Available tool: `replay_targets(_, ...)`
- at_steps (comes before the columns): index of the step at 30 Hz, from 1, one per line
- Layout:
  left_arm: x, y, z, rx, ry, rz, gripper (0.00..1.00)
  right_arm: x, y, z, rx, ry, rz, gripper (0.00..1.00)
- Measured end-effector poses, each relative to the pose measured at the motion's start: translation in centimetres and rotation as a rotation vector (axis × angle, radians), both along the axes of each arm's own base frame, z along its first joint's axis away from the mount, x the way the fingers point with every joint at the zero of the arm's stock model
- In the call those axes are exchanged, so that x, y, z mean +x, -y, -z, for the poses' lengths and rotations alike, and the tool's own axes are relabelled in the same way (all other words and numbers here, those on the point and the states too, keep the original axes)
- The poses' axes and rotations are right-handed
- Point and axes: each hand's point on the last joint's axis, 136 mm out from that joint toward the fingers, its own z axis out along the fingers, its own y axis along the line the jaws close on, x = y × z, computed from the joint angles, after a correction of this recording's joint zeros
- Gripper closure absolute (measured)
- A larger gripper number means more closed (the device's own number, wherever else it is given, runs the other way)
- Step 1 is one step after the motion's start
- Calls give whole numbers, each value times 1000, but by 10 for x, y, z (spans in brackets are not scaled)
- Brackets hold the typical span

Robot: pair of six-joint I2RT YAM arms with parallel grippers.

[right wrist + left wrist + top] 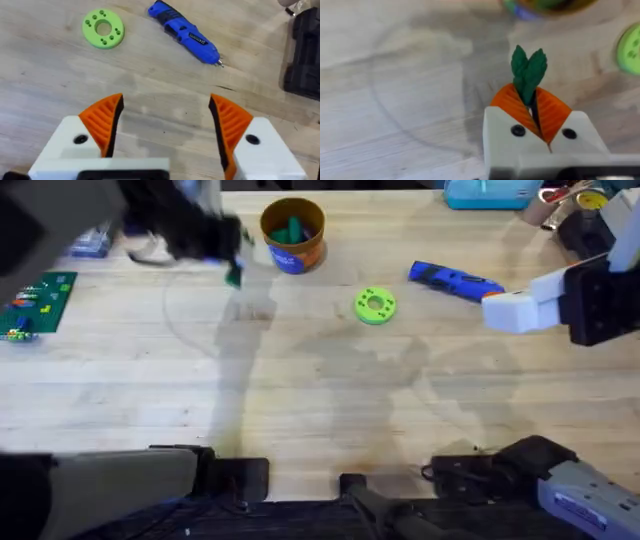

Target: Pick up the gripper from the table and insert it into the empty holder that is missing its gripper. Then pick up a screw, insert it into the mounting hole, and use the screwdriver to tighten it. Finally, clean up the table by picking up the vegetable and placing it into the bucket.

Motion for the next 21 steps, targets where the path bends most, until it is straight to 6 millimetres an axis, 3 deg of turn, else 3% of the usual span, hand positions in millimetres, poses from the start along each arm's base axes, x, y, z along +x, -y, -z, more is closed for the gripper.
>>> replay_targets(4,20,-6,-63,24,162,-23,987,0,0,0,0,0,0,4)
replay_targets(8,35,-10,-96,44,272,-44,987,0,0,0,0,0,0,4)
replay_targets(15,48,-27,-104,121,329,-102,987,0,0,0,0,0,0,5)
replay_targets(21,61,-20,-107,108,373,-84,987,0,0,0,0,0,0,4)
